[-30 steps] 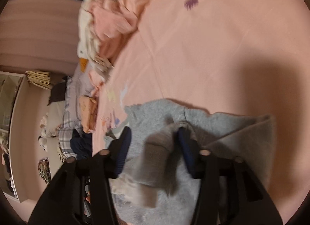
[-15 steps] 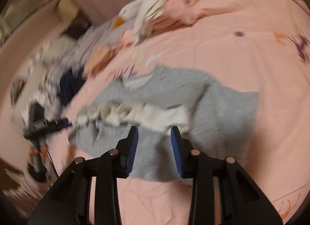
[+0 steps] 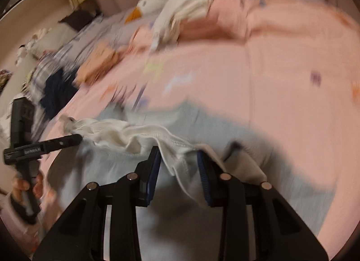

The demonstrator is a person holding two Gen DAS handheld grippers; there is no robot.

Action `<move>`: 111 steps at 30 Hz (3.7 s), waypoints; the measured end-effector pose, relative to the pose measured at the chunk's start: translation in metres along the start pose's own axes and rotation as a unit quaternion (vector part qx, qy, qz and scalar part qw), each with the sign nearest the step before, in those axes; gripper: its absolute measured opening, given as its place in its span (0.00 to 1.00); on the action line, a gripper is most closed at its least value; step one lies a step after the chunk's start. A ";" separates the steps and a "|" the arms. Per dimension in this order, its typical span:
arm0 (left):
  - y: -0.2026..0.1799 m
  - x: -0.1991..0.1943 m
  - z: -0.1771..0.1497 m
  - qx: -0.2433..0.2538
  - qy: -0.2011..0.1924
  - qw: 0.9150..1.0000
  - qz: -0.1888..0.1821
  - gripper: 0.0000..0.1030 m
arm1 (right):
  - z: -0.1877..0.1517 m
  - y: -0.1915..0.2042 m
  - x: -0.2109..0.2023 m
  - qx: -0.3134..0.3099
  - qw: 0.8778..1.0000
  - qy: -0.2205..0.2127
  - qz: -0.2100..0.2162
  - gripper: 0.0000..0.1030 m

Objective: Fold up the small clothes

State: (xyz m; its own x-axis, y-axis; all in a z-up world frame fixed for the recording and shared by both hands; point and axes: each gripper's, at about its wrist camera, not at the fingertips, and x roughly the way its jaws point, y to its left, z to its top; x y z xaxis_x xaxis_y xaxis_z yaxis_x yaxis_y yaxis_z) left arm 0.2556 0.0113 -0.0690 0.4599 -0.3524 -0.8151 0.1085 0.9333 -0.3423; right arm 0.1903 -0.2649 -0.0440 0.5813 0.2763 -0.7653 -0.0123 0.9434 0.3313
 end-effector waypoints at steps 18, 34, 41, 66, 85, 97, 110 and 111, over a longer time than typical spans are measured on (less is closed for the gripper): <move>0.024 -0.031 -0.057 -0.001 0.023 1.000 -0.013 0.60 | -0.017 0.002 -0.014 -0.032 0.999 0.025 0.017 0.34; 0.043 -0.057 -0.081 -0.004 0.014 0.999 -0.031 0.60 | -0.009 -0.020 -0.062 0.028 0.995 -0.072 0.058 0.38; 0.058 -0.068 -0.089 -0.042 0.006 0.998 -0.039 0.60 | -0.002 -0.031 0.022 0.022 0.996 0.036 -0.079 0.32; 0.113 -0.115 -0.160 -0.155 -0.004 0.986 -0.057 0.60 | -0.121 -0.035 -0.072 0.020 0.996 0.021 -0.081 0.29; 0.134 -0.071 -0.134 -0.253 0.009 0.946 -0.203 0.71 | -0.120 0.017 -0.107 0.014 0.999 -0.034 -0.005 0.46; 0.111 -0.052 -0.098 -0.206 0.006 0.960 -0.190 0.67 | -0.100 0.061 -0.071 -0.008 0.999 -0.026 0.038 0.46; 0.137 -0.077 -0.103 -0.181 -0.046 0.975 -0.118 0.16 | -0.042 0.117 0.004 -0.026 1.000 0.016 0.007 0.39; 0.140 -0.078 -0.103 -0.183 -0.047 0.975 -0.116 0.16 | -0.041 0.120 0.009 -0.031 0.999 0.018 0.004 0.39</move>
State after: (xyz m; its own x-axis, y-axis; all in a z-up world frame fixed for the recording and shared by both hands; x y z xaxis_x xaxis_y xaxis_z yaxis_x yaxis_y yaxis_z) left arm 0.1442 0.1622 -0.1020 0.5409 -0.5276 -0.6550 -0.0938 0.7361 -0.6704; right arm 0.1611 -0.1419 -0.0339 0.5508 0.2902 -0.7826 -0.0684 0.9501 0.3042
